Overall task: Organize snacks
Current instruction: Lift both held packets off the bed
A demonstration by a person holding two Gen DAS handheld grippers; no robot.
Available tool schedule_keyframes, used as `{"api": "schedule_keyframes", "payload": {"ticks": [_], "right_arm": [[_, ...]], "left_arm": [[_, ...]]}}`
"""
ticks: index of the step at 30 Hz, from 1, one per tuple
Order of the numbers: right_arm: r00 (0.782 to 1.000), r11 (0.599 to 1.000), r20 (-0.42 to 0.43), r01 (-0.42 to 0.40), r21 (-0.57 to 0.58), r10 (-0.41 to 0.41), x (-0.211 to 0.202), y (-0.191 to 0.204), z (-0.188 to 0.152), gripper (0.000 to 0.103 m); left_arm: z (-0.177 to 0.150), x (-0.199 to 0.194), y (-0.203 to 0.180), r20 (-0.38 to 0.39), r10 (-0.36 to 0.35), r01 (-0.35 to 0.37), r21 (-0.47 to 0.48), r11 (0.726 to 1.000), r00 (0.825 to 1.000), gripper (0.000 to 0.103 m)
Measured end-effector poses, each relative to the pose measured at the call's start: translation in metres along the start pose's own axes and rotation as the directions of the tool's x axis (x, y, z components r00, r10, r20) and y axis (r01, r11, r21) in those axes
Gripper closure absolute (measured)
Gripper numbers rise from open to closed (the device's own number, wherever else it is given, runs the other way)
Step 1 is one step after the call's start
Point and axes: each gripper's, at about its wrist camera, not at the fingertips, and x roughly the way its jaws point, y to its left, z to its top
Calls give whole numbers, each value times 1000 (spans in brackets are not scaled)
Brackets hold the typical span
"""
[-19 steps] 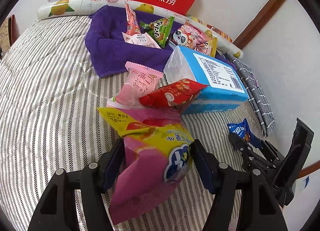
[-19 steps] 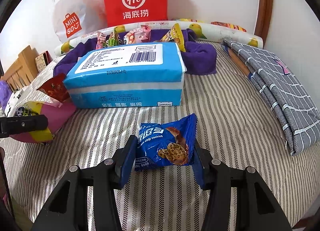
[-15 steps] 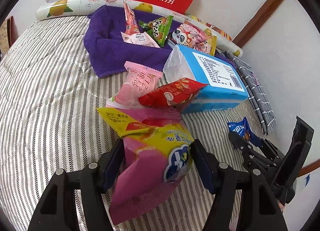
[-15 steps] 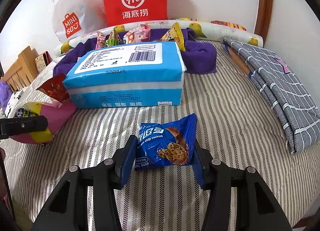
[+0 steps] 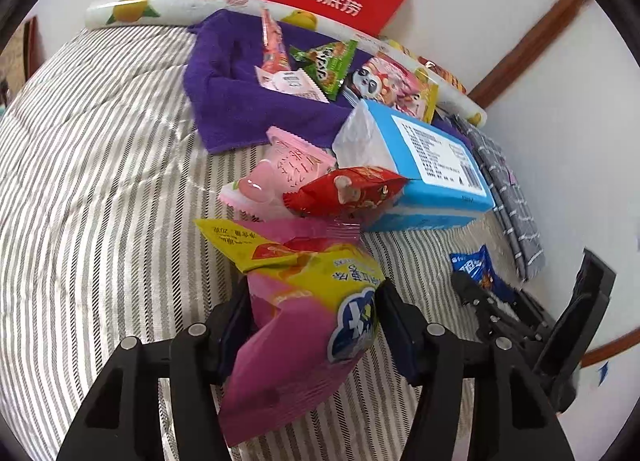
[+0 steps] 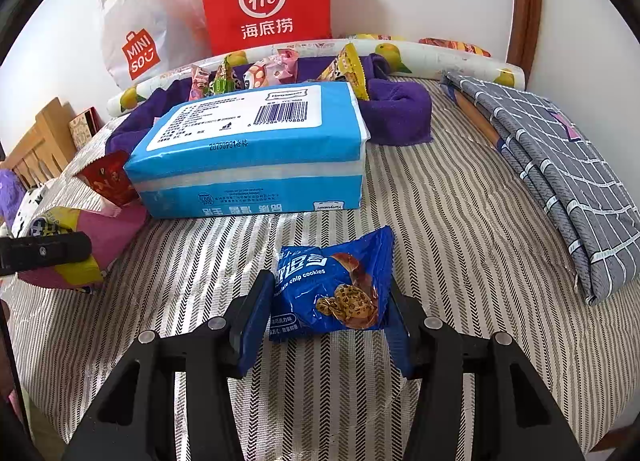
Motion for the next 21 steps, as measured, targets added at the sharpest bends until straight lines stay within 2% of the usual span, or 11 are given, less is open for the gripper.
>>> {"api": "schedule_keyframes", "payload": {"ticks": [8, 10, 21], "right_arm": [[1000, 999, -4, 14, 30, -14, -3, -1, 2, 53], [1000, 999, -7, -5, 51, 6, -7, -2, 3, 53], [993, 997, 107, -49, 57, 43, -76, 6, 18, 53]], "left_arm": [[-4, -27, -6, 21, 8, -9, 21, 1000, 1000, 48], [-4, -35, -7, 36, 14, -15, 29, 999, 999, 49], [-9, -69, -28, 78, -39, 34, 62, 997, 996, 49]]}}
